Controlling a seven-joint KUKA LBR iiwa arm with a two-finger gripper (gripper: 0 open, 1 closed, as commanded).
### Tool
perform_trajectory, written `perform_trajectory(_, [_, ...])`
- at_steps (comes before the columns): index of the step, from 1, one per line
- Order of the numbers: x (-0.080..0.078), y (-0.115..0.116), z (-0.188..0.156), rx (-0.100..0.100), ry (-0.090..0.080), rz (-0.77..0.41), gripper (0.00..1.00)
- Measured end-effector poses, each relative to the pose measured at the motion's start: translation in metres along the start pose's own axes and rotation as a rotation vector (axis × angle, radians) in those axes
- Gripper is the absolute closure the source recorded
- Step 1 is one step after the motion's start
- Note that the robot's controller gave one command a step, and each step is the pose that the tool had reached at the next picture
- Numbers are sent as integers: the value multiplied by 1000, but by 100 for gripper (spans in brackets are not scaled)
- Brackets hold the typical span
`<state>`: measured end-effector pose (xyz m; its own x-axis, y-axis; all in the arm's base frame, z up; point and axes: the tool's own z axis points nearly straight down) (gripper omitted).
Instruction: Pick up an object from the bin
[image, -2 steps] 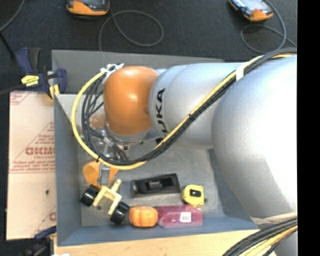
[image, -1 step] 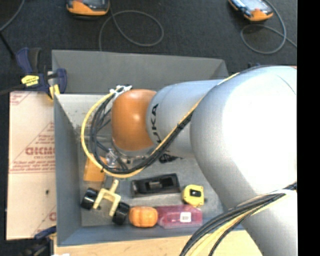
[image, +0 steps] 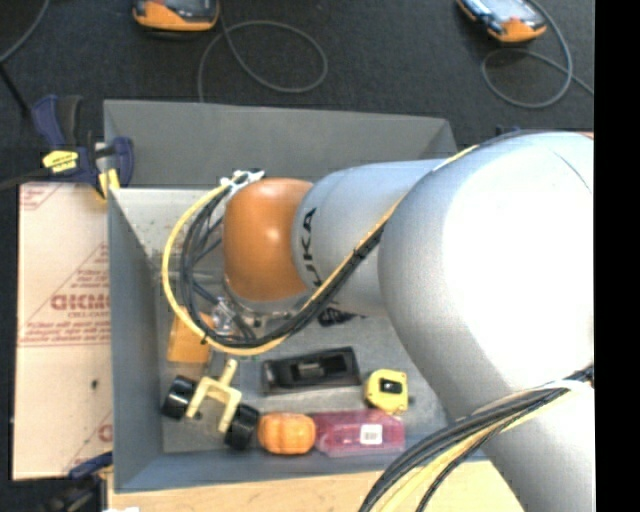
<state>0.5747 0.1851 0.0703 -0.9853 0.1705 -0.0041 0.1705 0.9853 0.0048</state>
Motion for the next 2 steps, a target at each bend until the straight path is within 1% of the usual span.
perform_trajectory(2, [0,0,0,0,0,4,100])
